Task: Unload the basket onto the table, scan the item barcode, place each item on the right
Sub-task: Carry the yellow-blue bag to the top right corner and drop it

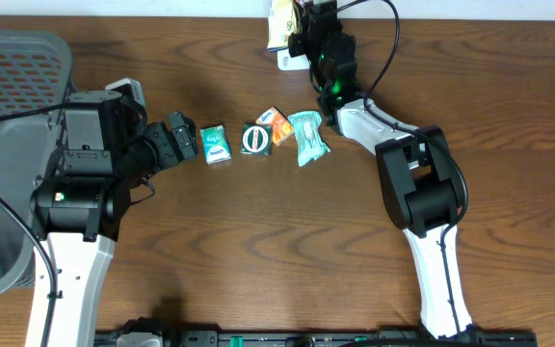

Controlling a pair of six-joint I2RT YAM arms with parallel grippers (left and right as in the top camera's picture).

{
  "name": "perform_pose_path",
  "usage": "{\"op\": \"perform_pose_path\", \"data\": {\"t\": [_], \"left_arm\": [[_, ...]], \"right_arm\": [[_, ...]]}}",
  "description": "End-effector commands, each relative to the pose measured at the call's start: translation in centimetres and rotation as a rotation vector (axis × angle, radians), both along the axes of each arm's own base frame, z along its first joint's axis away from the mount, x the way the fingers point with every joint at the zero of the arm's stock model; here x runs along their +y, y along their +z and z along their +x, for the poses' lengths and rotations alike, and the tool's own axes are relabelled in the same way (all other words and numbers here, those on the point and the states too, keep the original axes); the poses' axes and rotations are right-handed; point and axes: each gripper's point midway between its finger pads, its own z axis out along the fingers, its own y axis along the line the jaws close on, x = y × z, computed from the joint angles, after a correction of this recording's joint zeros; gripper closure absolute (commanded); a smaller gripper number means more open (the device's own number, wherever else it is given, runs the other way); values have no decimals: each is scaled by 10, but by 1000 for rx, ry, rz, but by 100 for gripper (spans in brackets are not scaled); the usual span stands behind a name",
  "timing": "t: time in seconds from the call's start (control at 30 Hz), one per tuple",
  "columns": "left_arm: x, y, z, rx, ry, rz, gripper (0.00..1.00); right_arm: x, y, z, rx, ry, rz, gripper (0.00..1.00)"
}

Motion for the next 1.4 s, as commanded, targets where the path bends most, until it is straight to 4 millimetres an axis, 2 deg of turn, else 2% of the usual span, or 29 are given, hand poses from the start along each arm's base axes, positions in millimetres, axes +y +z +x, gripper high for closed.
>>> {"op": "perform_pose_path", "data": {"t": [0.0,0.1,0.23,0.3,0.37,0.47,0.5,0.63,0.67,0.77,0.83,0.87,0.9,0.97,1.0,1.03,1.1,1.17,1.27,1.37], "left_arm": [[2,6,2,-19,-4,16,2],[2,6,2,-19,-4,16,2],[2,6,2,-19,-4,16,2],[2,6,2,-19,-4,16,2],[2,6,2,-19,-4,16,2],[2,6,2,-19,-4,16,2],[2,6,2,-19,-4,16,2],[2,6,2,-19,-4,16,2],[2,6,2,-19,-4,16,2],[2,6,2,-19,-4,16,2],[2,6,2,-19,-4,16,2],[2,6,2,-19,-4,16,2],[2,6,2,-19,-4,16,2],[2,6,2,-19,-4,16,2],[2,6,2,-19,-4,16,2],[2,6,2,-19,-4,16,2],[2,6,2,-19,-4,16,2],[2,6,2,-19,-4,16,2],[2,6,2,-19,-4,16,2],[2,6,2,-19,-4,16,2]], "right_arm": [[-6,27,1,-58,-36,17,99],[-10,31,1,-69,-44,22,99],[-28,53,4,-87,-68,47,99],[-45,62,7,-54,-91,60,99],[-72,65,11,13,-146,55,99],[-129,67,13,122,-302,23,99],[-159,68,11,169,-383,6,99],[-257,63,-9,320,-608,-123,99],[-276,61,-14,352,-636,-163,99],[-338,41,-33,479,-696,-358,99],[-380,21,-50,591,-708,-531,98],[-400,10,-59,645,-715,-585,91],[-425,0,-71,705,-733,-619,74],[-468,-14,-93,793,-791,-600,9],[-484,-19,-103,823,-820,-568,1],[-499,-23,-113,851,-850,-518,1],[-514,-32,-126,888,-864,-419,1],[-511,-43,-130,915,-787,-327,1],[-480,-53,-123,918,-589,-197,1],[-437,-50,-109,885,-395,-12,1]]}}
